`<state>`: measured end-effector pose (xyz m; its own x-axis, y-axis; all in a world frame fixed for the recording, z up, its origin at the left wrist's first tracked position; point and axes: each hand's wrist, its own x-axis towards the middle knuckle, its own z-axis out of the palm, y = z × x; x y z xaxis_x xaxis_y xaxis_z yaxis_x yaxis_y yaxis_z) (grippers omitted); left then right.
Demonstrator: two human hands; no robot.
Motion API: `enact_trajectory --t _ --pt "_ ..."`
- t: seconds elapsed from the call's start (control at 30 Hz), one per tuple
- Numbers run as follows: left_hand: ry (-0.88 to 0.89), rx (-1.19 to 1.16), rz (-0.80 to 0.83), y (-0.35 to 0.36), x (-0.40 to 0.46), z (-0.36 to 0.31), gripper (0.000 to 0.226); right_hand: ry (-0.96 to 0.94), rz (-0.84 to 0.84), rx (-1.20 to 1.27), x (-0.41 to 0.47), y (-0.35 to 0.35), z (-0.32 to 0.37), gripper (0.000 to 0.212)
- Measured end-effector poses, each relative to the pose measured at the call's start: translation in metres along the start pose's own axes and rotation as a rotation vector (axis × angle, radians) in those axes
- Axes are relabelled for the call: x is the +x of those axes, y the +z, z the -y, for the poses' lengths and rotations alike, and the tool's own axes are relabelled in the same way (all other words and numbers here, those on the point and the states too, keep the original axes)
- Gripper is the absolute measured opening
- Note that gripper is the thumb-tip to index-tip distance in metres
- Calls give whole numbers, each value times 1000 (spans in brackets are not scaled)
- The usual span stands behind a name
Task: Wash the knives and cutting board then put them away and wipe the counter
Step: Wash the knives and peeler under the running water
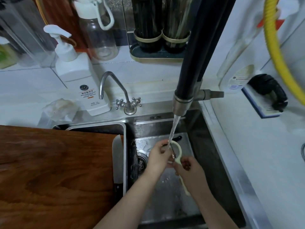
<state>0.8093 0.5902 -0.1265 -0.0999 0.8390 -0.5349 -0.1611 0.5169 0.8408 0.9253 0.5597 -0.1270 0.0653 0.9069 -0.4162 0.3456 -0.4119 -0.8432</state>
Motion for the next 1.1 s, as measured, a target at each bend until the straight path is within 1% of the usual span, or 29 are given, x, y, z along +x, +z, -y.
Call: enact_trajectory --t 0.1,0.17,0.3,0.4,0.53,0.63,0.67,0.7,0.73,0.83,0.93,1.0,1.1 --pt "54 58 -49 -7 2 -1 15 16 57 54 -3 2 7 14" --pt "90 68 -86 -11 2 -2 11 28 92 104 -4 4 11 15" --pt "149 -25 -121 -18 1 -7 6 22 180 175 -5 10 22 16" --pt "139 -68 -134 -24 5 -9 2 -11 234 147 -4 14 27 11" --pt "84 -133 -55 -31 8 -15 17 -39 240 119 0 18 28 14" --pt "25 -269 15 -33 6 -16 27 30 248 229 3 18 33 25" --pt "23 -298 30 -32 5 -15 25 67 254 283 4 18 35 29" --pt "29 -291 31 -32 5 -14 20 106 262 333 5 17 36 32" --pt "40 -278 26 -31 4 -13 20 141 272 377 5 17 37 34" --pt "41 -250 1 -29 7 -12 39 197 295 478 6 15 36 35" --pt "32 -181 5 -20 9 -16 45 195 263 526 7 12 34 30" --pt "52 -89 -9 -13 10 -20 45 180 241 527 9 9 32 28" --pt "213 203 -77 -9 10 -28 34 162 230 542 13 1 31 27"
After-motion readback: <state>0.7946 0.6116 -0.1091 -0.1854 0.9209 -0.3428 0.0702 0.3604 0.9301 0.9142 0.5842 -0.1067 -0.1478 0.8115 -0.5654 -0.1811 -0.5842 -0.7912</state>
